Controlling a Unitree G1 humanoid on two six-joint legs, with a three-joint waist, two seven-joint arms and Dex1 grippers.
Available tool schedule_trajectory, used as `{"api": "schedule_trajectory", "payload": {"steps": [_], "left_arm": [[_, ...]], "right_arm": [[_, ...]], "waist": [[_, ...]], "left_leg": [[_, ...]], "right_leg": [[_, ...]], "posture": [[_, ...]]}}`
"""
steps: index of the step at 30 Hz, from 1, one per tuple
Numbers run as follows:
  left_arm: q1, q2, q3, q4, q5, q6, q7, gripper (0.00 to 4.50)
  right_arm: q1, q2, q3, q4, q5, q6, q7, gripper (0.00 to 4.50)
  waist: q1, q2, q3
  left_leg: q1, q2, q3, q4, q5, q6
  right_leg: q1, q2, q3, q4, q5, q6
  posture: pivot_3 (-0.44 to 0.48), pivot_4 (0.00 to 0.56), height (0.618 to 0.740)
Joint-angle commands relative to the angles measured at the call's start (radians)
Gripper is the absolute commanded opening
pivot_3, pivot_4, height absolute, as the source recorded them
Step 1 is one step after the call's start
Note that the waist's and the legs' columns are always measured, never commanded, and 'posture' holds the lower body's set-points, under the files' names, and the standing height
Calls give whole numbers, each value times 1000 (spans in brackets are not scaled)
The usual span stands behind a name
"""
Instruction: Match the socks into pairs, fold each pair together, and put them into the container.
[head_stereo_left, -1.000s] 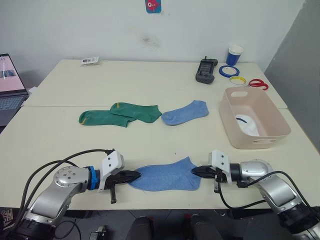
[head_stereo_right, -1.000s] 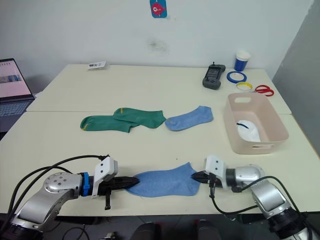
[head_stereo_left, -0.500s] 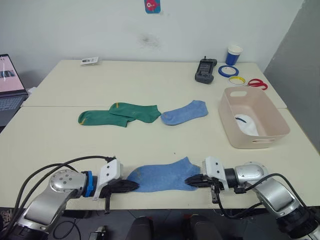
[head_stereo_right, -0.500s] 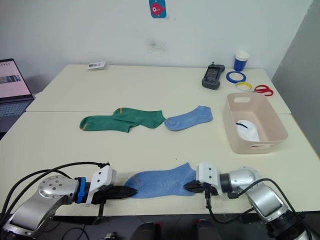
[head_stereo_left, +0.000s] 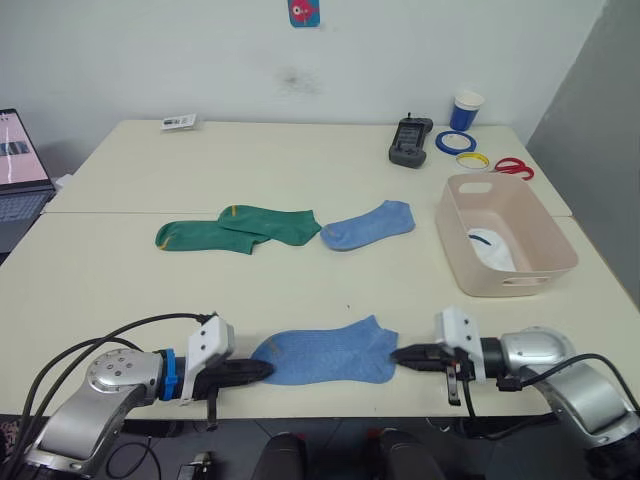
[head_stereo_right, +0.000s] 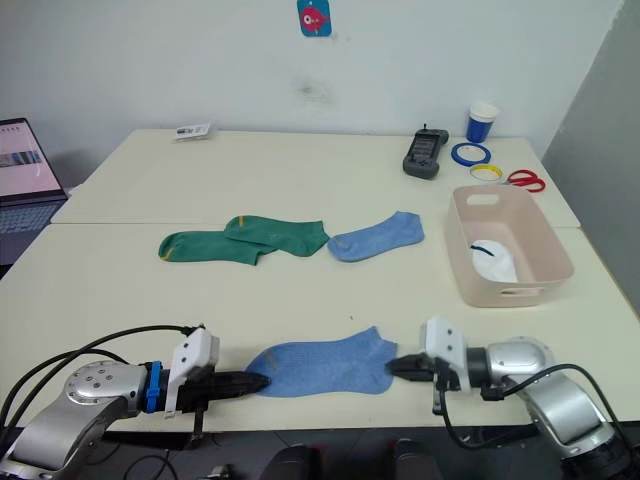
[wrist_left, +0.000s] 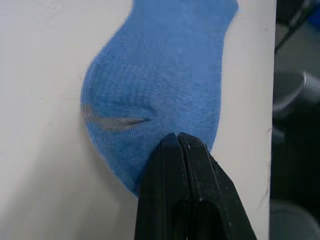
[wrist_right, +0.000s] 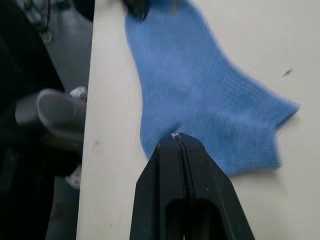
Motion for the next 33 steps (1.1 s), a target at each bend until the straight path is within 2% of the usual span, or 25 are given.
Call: {"api": "schedule_trajectory", "payload": {"steps": [1, 3, 6, 10, 17, 18, 19, 23, 28, 33], "left_arm": [[-9, -8, 149, -41, -108, 101, 83, 0], [-21, -45, 250, -25, -162, 155, 175, 0], [-34, -97, 330, 22, -160, 153, 266, 573], [-53, -179, 402, 121, -96, 65, 391, 1850], [17, -222, 441, 197, -16, -72, 433, 4064], [27, -227, 442, 199, -6, -90, 438, 4413], [33, -231, 442, 199, 0, -102, 442, 4465], [52, -250, 432, 173, -3, -131, 436, 4465], [49, -218, 407, 142, -14, -86, 409, 4465], [-8, -173, 339, 67, -26, -31, 361, 4465]], "right_arm": [[29, 19, -115, -93, 69, 73, -103, 16], [39, 61, -175, -108, 58, 81, -205, 16], [27, 113, -200, -61, -41, 32, -327, 616], [54, 165, -227, 24, -114, -38, -420, 2023], [119, 200, -257, 126, -193, -192, -477, 4459], [131, 204, -254, 123, -196, -200, -479, 4500], [138, 205, -251, 120, -198, -205, -480, 4500], [152, 202, -229, 77, -189, -186, -455, 4500], [131, 162, -193, -21, -143, -93, -383, 4500], [16, 113, -125, -132, -99, 70, -340, 4500]], "waist": [[1, 0, 0], [1, 0, 0], [-1, 0, 0], [0, -1, -1], [0, -1, -1], [0, -1, -1], [0, -1, -1], [0, -2, -1], [0, -2, -1], [0, -2, -1]], "left_leg": [[0, 0, 0, 0, 0, 0], [0, -1, 0, 0, 0, 0], [0, -3, 1, 0, 0, 0], [0, -5, 1, 0, 1, -1], [0, -4, 2, 0, 1, -1], [0, -4, 2, 0, 1, -1], [0, -4, 2, 0, 1, -1], [0, -4, 2, 0, 1, -1], [0, -4, 1, 0, 1, -1], [0, -4, 1, 0, 1, -1]], "right_leg": [[0, 0, 0, 0, 0, 0], [0, 0, 0, 0, 0, 0], [0, -1, 1, 0, 0, 0], [0, -1, 1, 0, 0, 0], [0, -1, 2, 0, 0, 0], [0, -1, 2, 0, 0, 0], [0, -3, 2, 0, 0, 0], [0, -3, 1, 1, 0, 0], [0, -3, 1, 1, 0, 0], [0, -3, 1, 1, 0, 0]], "posture": [[0, 150, 740], [0, 150, 740], [0, 150, 740], [0, 150, 740], [0, 150, 740], [0, 150, 740], [0, 150, 740], [0, 150, 740], [0, 150, 740], [0, 150, 740]]}}
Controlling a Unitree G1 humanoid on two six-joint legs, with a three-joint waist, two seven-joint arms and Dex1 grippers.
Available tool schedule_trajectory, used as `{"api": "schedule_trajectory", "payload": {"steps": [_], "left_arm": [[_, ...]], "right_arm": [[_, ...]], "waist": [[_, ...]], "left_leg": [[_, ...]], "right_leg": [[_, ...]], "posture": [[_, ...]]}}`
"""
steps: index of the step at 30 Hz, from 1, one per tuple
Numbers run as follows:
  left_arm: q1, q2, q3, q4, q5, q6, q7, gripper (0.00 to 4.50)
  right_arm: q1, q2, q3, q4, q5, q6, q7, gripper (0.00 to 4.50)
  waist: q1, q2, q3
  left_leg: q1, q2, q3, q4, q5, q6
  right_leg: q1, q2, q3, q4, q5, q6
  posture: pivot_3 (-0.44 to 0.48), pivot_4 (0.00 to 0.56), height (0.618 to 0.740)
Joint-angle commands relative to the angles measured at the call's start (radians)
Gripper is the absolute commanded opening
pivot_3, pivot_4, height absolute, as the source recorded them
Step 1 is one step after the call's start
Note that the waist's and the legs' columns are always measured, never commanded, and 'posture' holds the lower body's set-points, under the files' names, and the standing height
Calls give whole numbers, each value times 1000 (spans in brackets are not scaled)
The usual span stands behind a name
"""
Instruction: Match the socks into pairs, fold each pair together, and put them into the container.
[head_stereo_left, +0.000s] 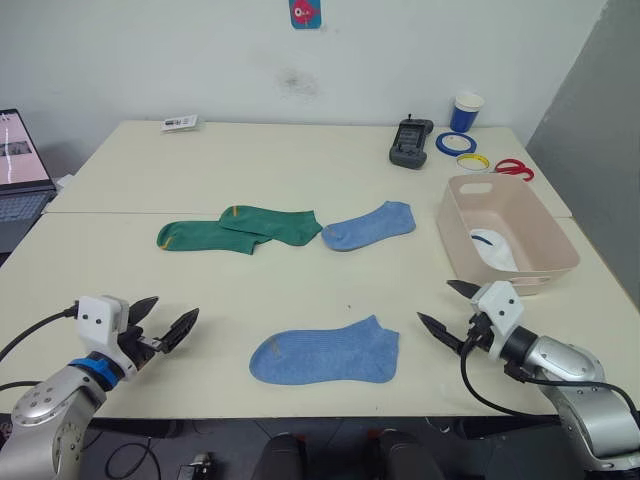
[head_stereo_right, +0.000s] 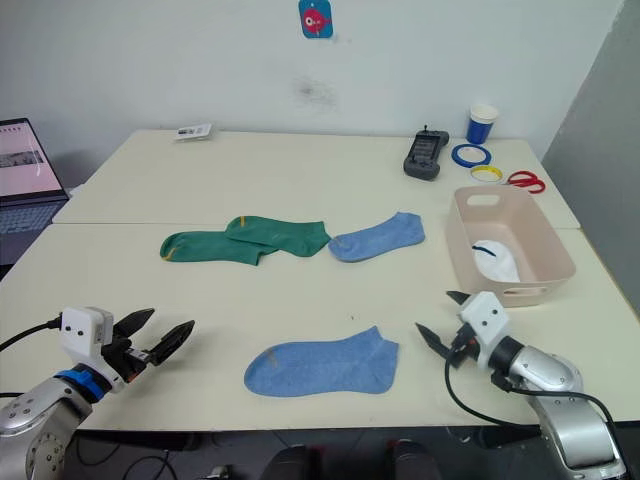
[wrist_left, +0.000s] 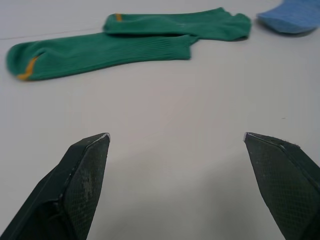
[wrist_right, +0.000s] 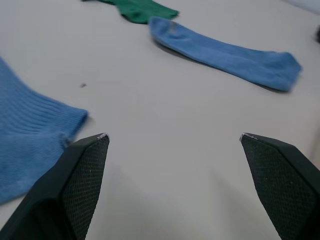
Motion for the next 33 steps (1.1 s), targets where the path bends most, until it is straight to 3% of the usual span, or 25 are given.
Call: {"api": "schedule_trajectory", "payload": {"steps": [1, 7, 13, 20, 28, 33], "left_arm": [[-51, 30, -38, -91, -33, 51, -23, 4465], [-248, 5, -159, -70, -46, 198, 12, 4465], [-554, -124, -304, 125, -20, 341, 63, 4465], [-782, -248, -456, 429, 118, 283, 65, 4465], [-943, -376, -450, 751, 214, 140, 130, 4465], [-1026, -425, -398, 886, 213, 119, 163, 3229]], "right_arm": [[-87, -22, 26, -88, 23, 85, 8, 4500], [-236, 9, 62, -100, -24, 176, -73, 4500], [-238, 27, 80, -104, -74, 173, -127, 4500], [-212, 53, 80, -97, -112, 159, -179, 4500], [-182, 69, 69, -115, -130, 162, -199, 4500], [-184, 70, 69, -124, -128, 176, -202, 4500]], "waist": [[0, 0, 0], [0, 0, 0], [7, -1, -1], [-1, -1, -1], [0, -1, -1], [-1, -2, -1]], "left_leg": [[0, 0, 0, 0, 0, 0], [-1, -1, 0, 0, 0, 0], [-3, -3, -1, 4, 1, -1], [-3, -2, -1, 9, 0, -1], [-4, -2, 0, 10, 0, 0], [-5, -2, 0, 11, 0, 0]], "right_leg": [[0, 0, 0, 0, 0, 0], [0, 3, 0, 0, 0, 0], [0, 4, -1, 0, 0, 1], [1, 8, 0, 1, 0, 0], [1, 11, 0, 2, 1, 0], [1, 11, 1, 1, 1, 0]], "posture": [[0, 150, 740], [0, 150, 740], [0, 150, 740], [0, 150, 740], [0, 150, 740], [0, 150, 740]]}}
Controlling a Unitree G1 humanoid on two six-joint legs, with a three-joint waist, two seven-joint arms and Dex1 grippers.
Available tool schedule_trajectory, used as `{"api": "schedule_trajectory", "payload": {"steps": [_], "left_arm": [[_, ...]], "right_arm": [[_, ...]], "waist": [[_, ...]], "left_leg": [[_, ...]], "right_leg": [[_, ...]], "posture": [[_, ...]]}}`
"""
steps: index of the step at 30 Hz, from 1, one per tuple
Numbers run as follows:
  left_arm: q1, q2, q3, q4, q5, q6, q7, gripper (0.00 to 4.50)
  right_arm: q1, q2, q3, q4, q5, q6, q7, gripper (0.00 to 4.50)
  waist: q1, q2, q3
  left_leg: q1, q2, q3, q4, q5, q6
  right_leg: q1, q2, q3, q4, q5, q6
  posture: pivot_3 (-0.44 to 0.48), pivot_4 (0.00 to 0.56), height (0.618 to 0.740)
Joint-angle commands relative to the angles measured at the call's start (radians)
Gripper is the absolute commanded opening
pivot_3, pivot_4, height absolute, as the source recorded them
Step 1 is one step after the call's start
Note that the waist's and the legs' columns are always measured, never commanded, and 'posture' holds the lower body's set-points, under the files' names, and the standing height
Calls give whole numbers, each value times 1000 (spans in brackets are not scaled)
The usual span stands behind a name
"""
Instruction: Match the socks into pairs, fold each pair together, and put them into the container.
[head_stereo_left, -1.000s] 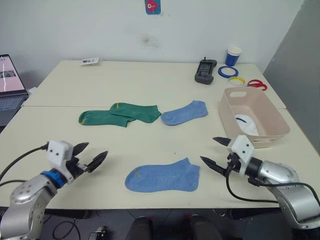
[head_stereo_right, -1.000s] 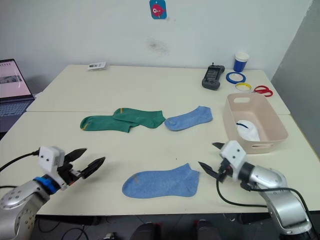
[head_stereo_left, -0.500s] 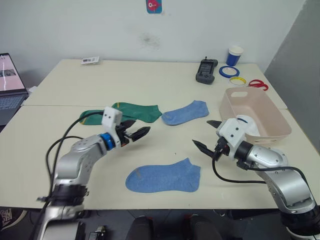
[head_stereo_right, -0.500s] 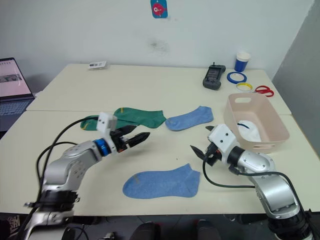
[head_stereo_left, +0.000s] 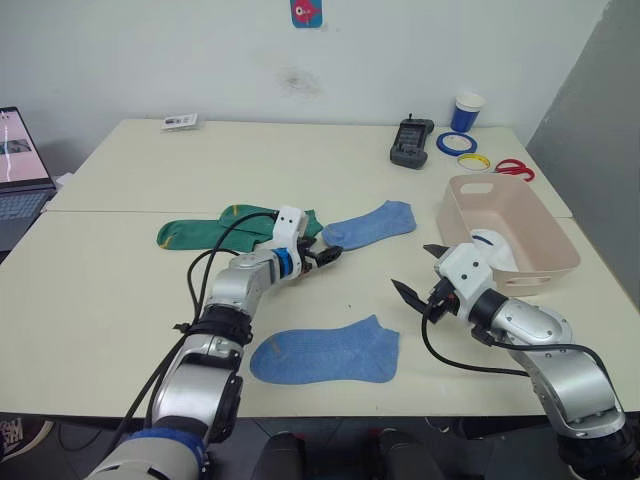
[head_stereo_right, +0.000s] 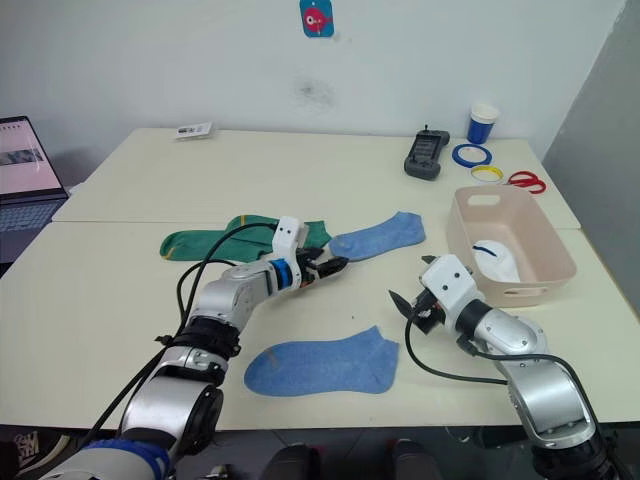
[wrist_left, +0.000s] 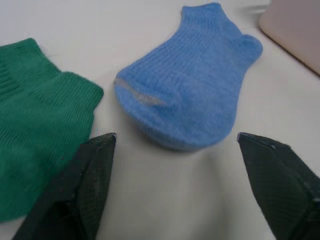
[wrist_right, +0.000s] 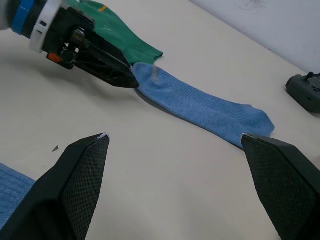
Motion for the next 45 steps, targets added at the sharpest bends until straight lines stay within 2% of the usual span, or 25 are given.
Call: {"api": "schedule_trajectory", "payload": {"steps": [1, 6, 10, 13, 16, 20, 23, 26, 28, 31, 35, 40, 45], "left_arm": [[-53, -12, 40, 63, 1, -21, 15, 2899], [-80, -28, 59, 105, 8, -26, 16, 1273], [-58, -32, 55, 56, 10, -12, -3, 31], [0, -16, 30, -74, 1, 48, -47, 31], [122, 41, 14, -342, -55, 208, -104, 31], [300, 186, 33, -644, -143, 408, -178, 31], [391, 297, 82, -750, -197, 487, -215, 31], [465, 403, 118, -774, -218, 501, -259, 31], [494, 439, 123, -786, -227, 501, -275, 31], [536, 483, 137, -772, -209, 458, -287, 31], [547, 475, 127, -775, -209, 434, -275, 31], [561, 464, 120, -788, -208, 419, -260, 31], [568, 463, 119, -792, -205, 411, -250, 31]], "right_arm": [[-9, 3, -22, -43, 0, 4, -10, 4500], [-23, 8, -19, -38, 3, 12, -11, 4500], [-26, 11, -17, -31, 5, 10, -8, 4500], [-24, 7, -16, -27, 9, 5, 3, 4500], [-25, 0, -26, -13, 24, 4, 25, 4500], [-31, -12, -43, 14, 55, 18, 65, 4500], [-50, -19, -57, 40, 95, 55, 95, 4500], [-103, -31, -35, 99, 101, 101, 121, 4500], [-132, -30, -31, 124, 114, 129, 133, 4500], [-265, 18, 1, 261, 135, 190, 151, 4500], [-420, 105, 46, 523, 117, 182, 168, 4500], [-592, 179, 120, 887, 58, 76, 246, 4500], [-686, 235, 123, 1107, 26, 7, 281, 4500]], "waist": [[-2, 0, 0], [-2, 0, 0], [-2, 0, 0], [-2, 0, 0], [-8, 0, 0], [-23, 0, 0], [-24, 0, 0], [-24, 0, 0], [-23, 1, 0], [-23, 0, 0], [-25, 1, 0], [-24, 1, 1], [-25, 1, 1]], "left_leg": [[0, 0, 0, 0, 0, 0], [0, 0, 0, 0, 0, 0], [0, 0, 0, 0, 0, 0], [0, 0, 0, 0, 0, -1], [1, 1, -1, -1, 2, -4], [1, 2, -2, -1, 3, -5], [2, 3, -3, -1, 3, -5], [2, 2, -2, -1, 2, -4], [2, 2, -2, -2, 2, -4], [1, 2, -2, -2, 2, -4], [2, 2, -2, -2, 2, -4], [1, 2, -2, -2, 2, -4], [0, 2, -2, -2, 2, -4]], "right_leg": [[0, 0, 0, 0, 0, 0], [0, 1, -1, 0, 0, 0], [0, 0, 0, 0, 0, 0], [0, 0, 0, 0, 0, 0], [0, 0, 2, 0, 0, 0], [0, 0, 2, 1, 0, 0], [0, 0, 1, 2, 0, -1], [0, 0, 1, 2, 1, -1], [0, 0, 1, 1, 1, -1], [0, 0, 1, 1, 1, -1], [-1, 0, 1, 1, 2, -4], [-1, 0, 1, 0, 3, -6], [-1, 0, 1, 0, 5, -8]], "posture": [[0, 150, 740], [0, 150, 740], [0, 150, 740], [0, 150, 740], [0, 150, 740], [0, 150, 740], [0, 150, 740], [0, 150, 740], [0, 150, 740], [0, 150, 740], [0, 150, 740], [0, 150, 740], [0, 150, 740]]}}
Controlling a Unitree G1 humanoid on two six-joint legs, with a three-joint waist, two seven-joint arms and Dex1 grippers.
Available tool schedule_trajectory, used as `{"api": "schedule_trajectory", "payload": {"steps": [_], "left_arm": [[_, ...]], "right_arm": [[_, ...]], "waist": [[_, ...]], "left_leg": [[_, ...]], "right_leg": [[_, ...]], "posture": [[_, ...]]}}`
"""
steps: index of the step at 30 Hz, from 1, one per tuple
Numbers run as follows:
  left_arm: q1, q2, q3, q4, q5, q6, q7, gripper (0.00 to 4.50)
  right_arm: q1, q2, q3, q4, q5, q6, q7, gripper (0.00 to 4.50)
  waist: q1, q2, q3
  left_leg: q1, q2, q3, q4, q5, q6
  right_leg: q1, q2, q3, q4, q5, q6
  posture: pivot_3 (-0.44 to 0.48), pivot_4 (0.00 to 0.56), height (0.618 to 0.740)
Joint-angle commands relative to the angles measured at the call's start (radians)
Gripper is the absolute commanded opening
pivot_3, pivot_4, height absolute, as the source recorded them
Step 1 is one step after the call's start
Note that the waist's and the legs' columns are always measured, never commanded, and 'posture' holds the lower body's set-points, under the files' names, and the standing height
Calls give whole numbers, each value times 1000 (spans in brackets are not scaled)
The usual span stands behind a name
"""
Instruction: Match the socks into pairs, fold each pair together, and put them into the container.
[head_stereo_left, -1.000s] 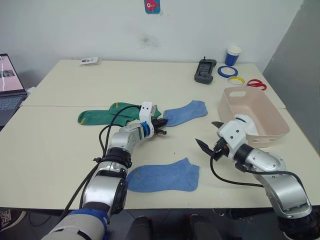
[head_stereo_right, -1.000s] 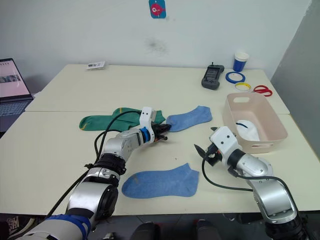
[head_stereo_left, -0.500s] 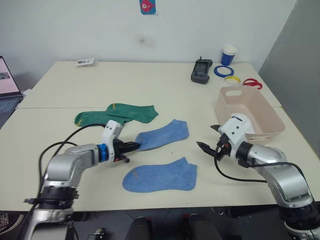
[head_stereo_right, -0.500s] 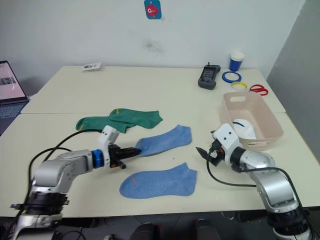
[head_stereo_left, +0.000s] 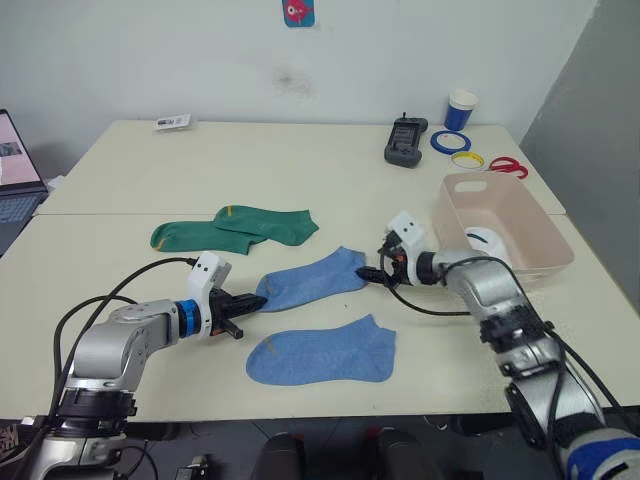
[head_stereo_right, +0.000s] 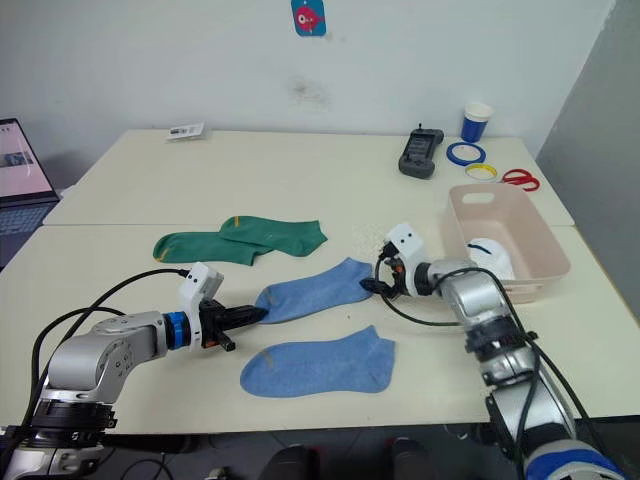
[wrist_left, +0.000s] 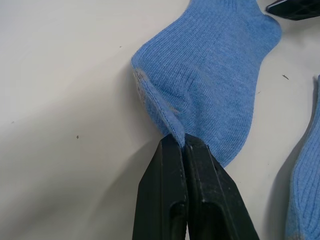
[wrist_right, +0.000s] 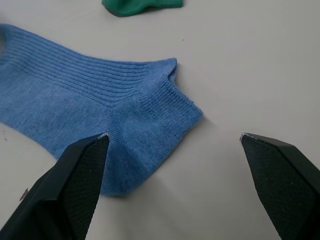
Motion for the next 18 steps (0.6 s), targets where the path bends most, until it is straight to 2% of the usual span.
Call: {"api": "schedule_trajectory", "payload": {"steps": [1, 3, 4, 6, 16, 18], "left_arm": [[4, 1, 8, -32, -3, -19, 9, 31], [7, 0, 9, -34, -4, -21, 13, 31], [13, -1, 10, -40, -6, -21, 16, 0], [21, -2, 11, -48, -9, -21, 19, 0], [22, -4, 4, -41, 6, -54, 37, 0], [22, -1, 10, -51, -4, -64, 29, 0]], "right_arm": [[-59, 22, -7, 100, -16, -55, 39, 4500], [-76, 41, -18, 141, -15, -72, 48, 4500], [-83, 52, -25, 153, -9, -72, 52, 4113], [-93, 65, -36, 168, -6, -75, 60, 3618], [-103, 67, -96, 126, 20, -3, 65, 33], [-85, 55, -110, 63, 38, 45, 67, 33]], "waist": [[-1, 0, 0], [-1, 0, 0], [-1, 0, 0], [-2, 0, 0], [-2, 1, 0], [-2, 1, 0]], "left_leg": [[0, 0, 0, 0, 0, 0], [1, 0, 0, 0, 0, 0], [1, 0, 0, 0, 0, 0], [1, 1, 0, 0, 0, 0], [1, 8, 1, 0, 0, 0], [1, 9, 1, 0, 0, 0]], "right_leg": [[0, 0, 0, 0, 0, 0], [0, 0, 0, 0, 0, 0], [0, 0, 0, 0, 0, 0], [0, 0, 0, 1, 0, 0], [0, 0, 0, 1, 0, -1], [0, 0, 0, 1, 0, -1]], "posture": [[0, 150, 740], [0, 150, 740], [0, 150, 740], [0, 150, 740], [0, 150, 740], [0, 150, 740]]}}
